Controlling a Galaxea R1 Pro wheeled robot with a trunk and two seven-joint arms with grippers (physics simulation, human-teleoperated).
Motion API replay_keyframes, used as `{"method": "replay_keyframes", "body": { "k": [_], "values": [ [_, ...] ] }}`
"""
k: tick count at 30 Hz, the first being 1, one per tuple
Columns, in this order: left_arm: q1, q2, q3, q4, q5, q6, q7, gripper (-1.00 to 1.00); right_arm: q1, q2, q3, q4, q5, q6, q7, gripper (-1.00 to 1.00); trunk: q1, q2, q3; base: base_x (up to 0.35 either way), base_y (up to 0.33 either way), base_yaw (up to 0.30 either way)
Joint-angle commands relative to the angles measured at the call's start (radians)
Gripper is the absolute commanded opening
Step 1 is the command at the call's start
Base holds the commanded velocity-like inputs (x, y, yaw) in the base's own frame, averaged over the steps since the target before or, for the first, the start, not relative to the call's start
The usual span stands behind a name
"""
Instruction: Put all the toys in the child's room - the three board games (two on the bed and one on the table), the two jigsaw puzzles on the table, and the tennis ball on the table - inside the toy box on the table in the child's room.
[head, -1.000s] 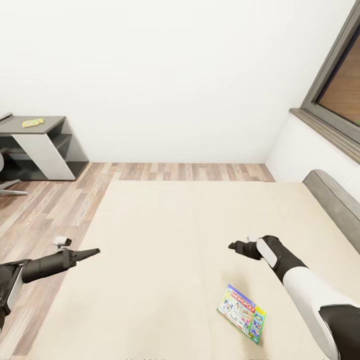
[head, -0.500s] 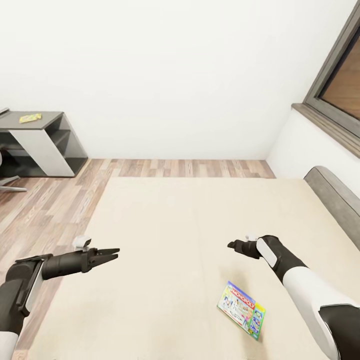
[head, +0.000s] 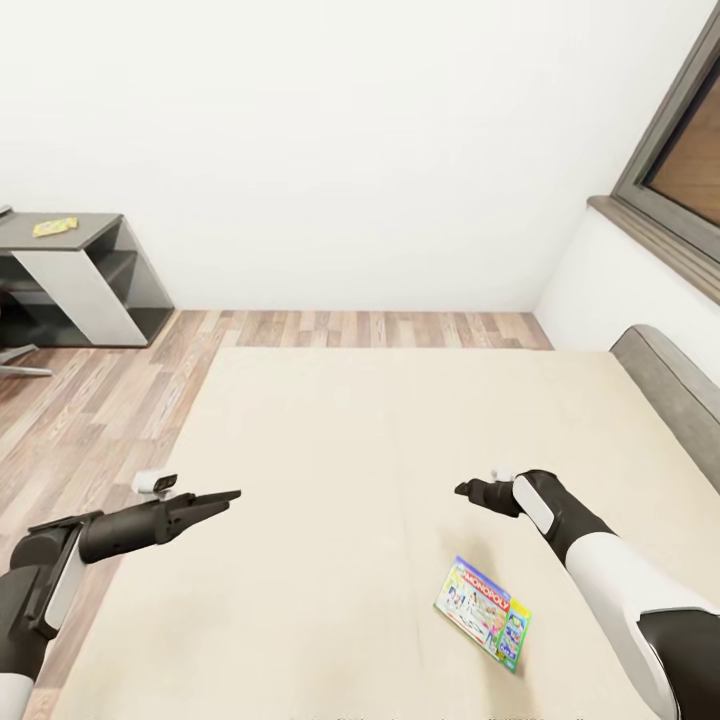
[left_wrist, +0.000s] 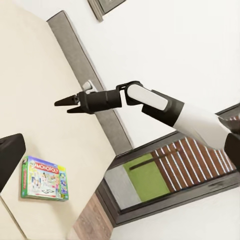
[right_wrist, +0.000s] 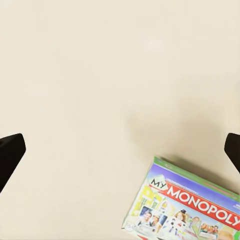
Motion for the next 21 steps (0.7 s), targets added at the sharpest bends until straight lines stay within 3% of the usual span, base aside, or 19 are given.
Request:
{"method": "replay_keyframes", "body": {
  "k": [1, 21],
  "values": [
    [0.0, 0.0, 0.0, 0.0, 0.001, 0.011, -0.004, 1.0, -0.001, -0.001, 0.005, -0.001, 0.001, 0.004, 0.002, 1.0, 0.0, -0.002, -0.003, 0.0, 0.0, 0.0],
    [0.012, 0.002, 0.004, 0.002, 0.004, 0.012, -0.004, 1.0, -0.003, -0.003, 0.006, -0.003, 0.003, 0.004, 0.04, 1.0, 0.0, -0.002, -0.036, 0.0, 0.0, 0.0]
  ]
}}
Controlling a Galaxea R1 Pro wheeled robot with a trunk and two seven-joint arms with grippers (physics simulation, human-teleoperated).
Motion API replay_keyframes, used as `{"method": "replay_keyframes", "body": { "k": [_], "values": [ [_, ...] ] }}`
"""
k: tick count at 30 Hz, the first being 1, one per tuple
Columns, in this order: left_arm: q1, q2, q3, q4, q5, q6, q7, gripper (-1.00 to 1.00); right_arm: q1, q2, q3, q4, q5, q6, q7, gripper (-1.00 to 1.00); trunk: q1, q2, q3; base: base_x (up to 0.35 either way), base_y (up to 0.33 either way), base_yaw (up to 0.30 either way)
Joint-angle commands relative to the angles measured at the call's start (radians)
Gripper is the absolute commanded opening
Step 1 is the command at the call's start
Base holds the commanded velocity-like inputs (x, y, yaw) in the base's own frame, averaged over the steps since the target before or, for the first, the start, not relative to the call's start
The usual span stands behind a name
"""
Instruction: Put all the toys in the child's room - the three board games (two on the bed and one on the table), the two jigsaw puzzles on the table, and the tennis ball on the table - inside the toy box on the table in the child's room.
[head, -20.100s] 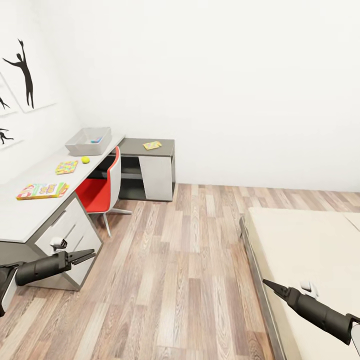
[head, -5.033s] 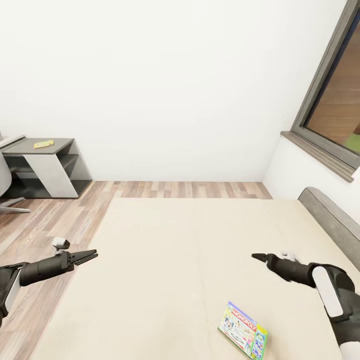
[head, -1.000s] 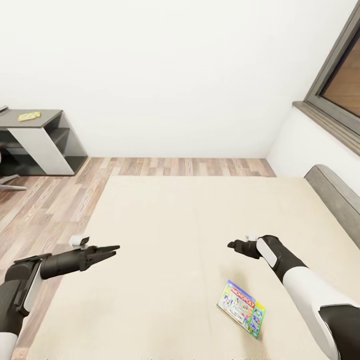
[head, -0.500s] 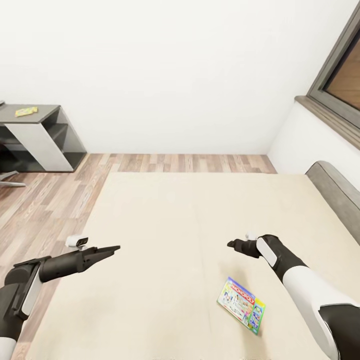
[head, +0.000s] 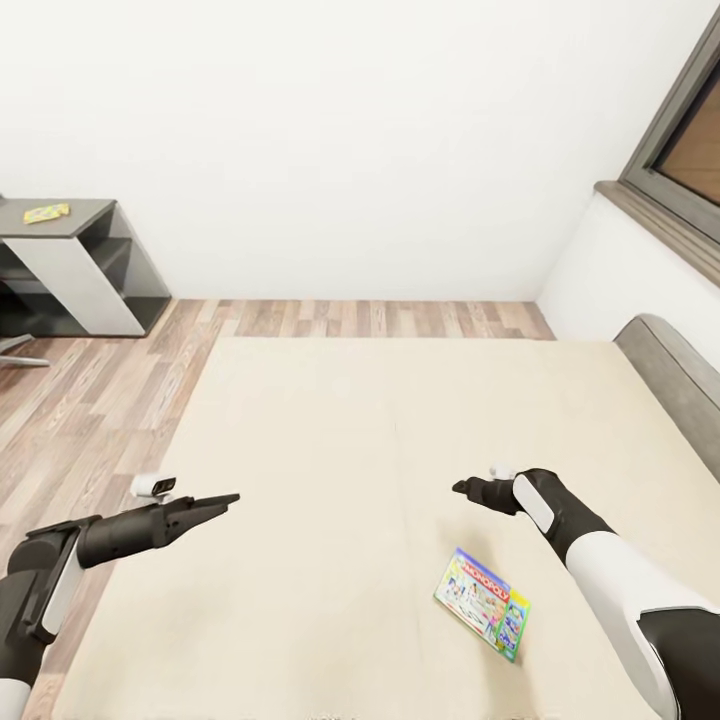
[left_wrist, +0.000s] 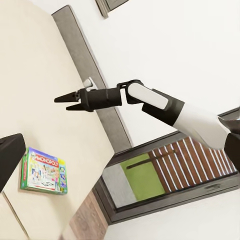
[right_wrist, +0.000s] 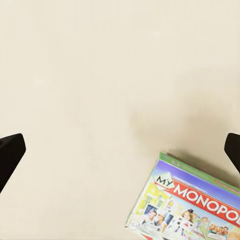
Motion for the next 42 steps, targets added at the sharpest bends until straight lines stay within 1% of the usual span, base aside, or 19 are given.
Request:
{"method": "replay_keyframes", "body": {
  "k": [1, 37, 42],
  "values": [
    [0.0, 0.0, 0.0, 0.0, 0.0, 0.011, -0.004, 1.0, -0.001, -0.001, 0.004, -0.001, 0.005, 0.004, 0.005, 1.0, 0.0, -0.002, -0.003, 0.0, 0.0, 0.0],
    [0.001, 0.0, 0.003, -0.002, 0.0, 0.011, -0.004, 1.0, -0.001, -0.003, 0.006, -0.001, 0.005, 0.004, 0.008, 1.0, 0.0, -0.002, -0.062, 0.0, 0.0, 0.0],
    [0.001, 0.001, 0.003, -0.002, 0.0, 0.011, -0.004, 1.0, -0.001, -0.002, 0.006, -0.001, 0.005, 0.004, 0.032, 1.0, 0.0, -0.002, -0.071, 0.0, 0.0, 0.0]
  ]
}}
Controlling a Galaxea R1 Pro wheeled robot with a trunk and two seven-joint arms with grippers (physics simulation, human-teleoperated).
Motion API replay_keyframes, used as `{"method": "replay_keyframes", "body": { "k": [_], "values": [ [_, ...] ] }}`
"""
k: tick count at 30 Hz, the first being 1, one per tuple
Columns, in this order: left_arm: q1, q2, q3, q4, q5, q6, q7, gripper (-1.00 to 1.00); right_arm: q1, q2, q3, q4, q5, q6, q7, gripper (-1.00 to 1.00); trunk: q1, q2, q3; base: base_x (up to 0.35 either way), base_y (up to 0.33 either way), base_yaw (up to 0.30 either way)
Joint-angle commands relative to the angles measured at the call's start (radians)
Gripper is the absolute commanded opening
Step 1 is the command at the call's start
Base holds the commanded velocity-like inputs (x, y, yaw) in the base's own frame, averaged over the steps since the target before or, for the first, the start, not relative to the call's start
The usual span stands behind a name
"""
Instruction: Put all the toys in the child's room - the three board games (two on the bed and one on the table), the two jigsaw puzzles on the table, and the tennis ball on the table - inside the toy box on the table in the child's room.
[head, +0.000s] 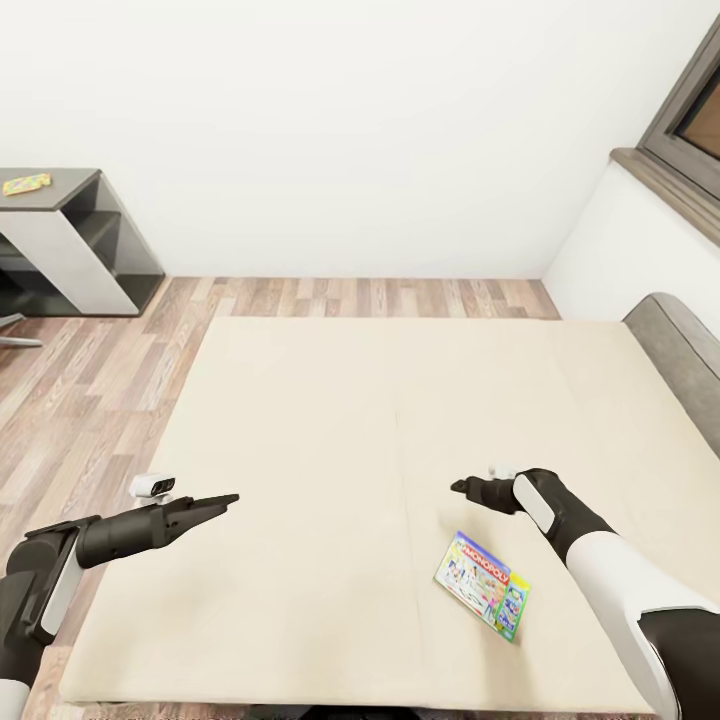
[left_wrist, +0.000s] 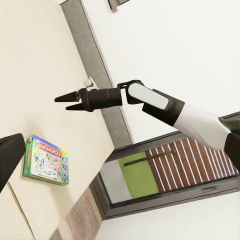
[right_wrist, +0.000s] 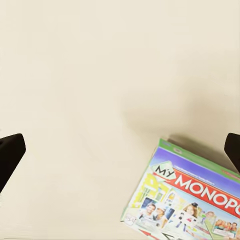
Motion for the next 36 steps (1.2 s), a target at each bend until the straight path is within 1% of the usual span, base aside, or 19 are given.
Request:
{"method": "replay_keyframes", "body": {
  "k": [1, 9, 19, 25, 33, 36],
  "values": [
    [-0.001, 0.0, 0.0, 0.0, 0.0, 0.011, -0.004, 1.0, -0.001, -0.001, 0.004, -0.001, 0.004, 0.003, 0.01, 1.0, 0.0, -0.002, -0.003, 0.0, 0.0, 0.0],
    [-0.001, 0.0, 0.0, 0.001, -0.001, 0.011, -0.004, 1.0, -0.003, -0.001, 0.004, -0.001, 0.004, 0.003, 0.035, 1.0, 0.0, -0.002, -0.016, 0.0, 0.0, 0.0],
    [-0.001, 0.001, 0.0, 0.001, -0.001, 0.011, -0.004, 1.0, -0.004, -0.002, 0.004, -0.001, 0.004, 0.003, 0.037, 1.0, 0.0, -0.002, -0.033, 0.0, 0.0, 0.0],
    [-0.001, 0.001, 0.0, 0.001, -0.001, 0.011, -0.004, 1.0, -0.006, -0.006, 0.004, -0.002, 0.004, 0.003, 0.038, 1.0, 0.0, -0.002, -0.043, 0.0, 0.0, 0.0],
    [-0.001, 0.001, 0.0, 0.001, 0.0, 0.011, -0.004, 1.0, -0.007, -0.012, 0.003, -0.035, 0.004, 0.007, 0.038, 1.0, 0.0, -0.002, -0.056, 0.0, 0.0, 0.0],
    [-0.001, 0.001, 0.0, 0.001, -0.001, 0.011, -0.004, 1.0, -0.016, -0.013, 0.003, -0.041, 0.004, 0.008, 0.038, 1.0, 0.0, -0.002, -0.061, 0.0, 0.0, 0.0]
  ]
}}
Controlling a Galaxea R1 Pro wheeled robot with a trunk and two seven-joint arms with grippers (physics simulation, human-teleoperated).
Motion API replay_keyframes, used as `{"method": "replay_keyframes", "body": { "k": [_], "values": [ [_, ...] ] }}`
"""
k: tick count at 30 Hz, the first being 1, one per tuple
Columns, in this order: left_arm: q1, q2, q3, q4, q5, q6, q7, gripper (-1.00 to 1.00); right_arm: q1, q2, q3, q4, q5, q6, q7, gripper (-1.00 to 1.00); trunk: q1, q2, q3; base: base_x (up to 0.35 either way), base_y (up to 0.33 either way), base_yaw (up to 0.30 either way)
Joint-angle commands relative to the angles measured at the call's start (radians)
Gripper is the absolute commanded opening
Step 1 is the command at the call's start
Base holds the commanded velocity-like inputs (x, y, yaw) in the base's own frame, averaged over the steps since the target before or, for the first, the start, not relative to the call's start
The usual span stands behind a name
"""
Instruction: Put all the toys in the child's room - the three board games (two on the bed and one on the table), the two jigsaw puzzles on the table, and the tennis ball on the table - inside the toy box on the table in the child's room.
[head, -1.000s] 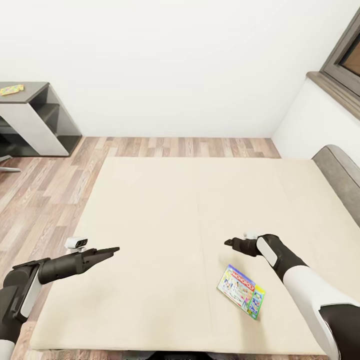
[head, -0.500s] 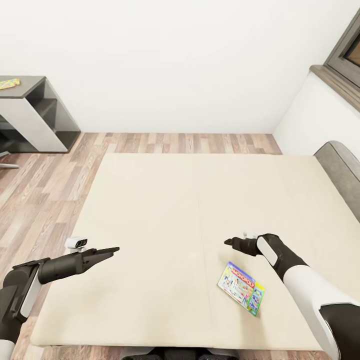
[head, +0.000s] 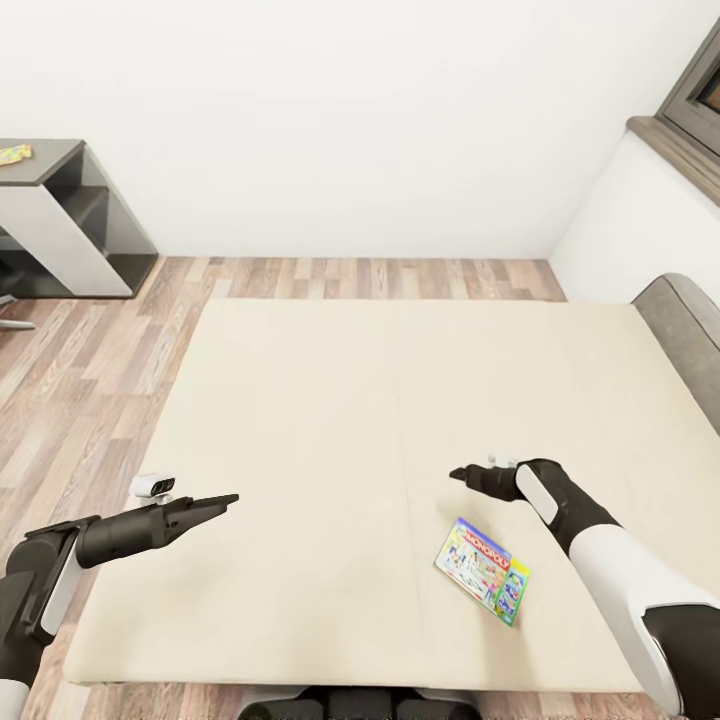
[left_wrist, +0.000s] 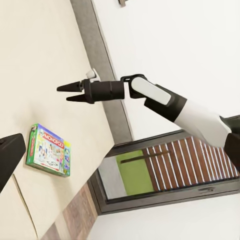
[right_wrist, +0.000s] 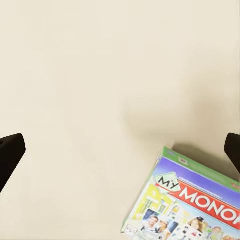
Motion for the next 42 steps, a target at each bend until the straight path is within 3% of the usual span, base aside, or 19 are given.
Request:
{"method": "replay_keyframes", "body": {
  "k": [1, 16, 42],
  "values": [
    [0.0, 0.0, 0.0, 0.0, -0.001, 0.011, -0.004, 1.0, -0.004, -0.001, 0.004, -0.001, 0.004, 0.003, 0.004, 1.0, 0.0, -0.002, -0.003, 0.0, 0.0, 0.0],
    [0.0, 0.014, 0.0, 0.0, 0.0, 0.011, -0.004, 1.0, -0.052, 0.009, 0.005, -0.004, 0.004, 0.009, 0.004, 1.0, 0.0, -0.002, -0.028, 0.0, 0.0, 0.0],
    [0.0, 0.02, 0.0, -0.001, 0.0, 0.011, -0.004, 1.0, -0.058, 0.009, 0.006, -0.001, 0.004, 0.006, 0.004, 1.0, 0.0, -0.002, -0.07, 0.0, 0.0, 0.0]
  ]
}}
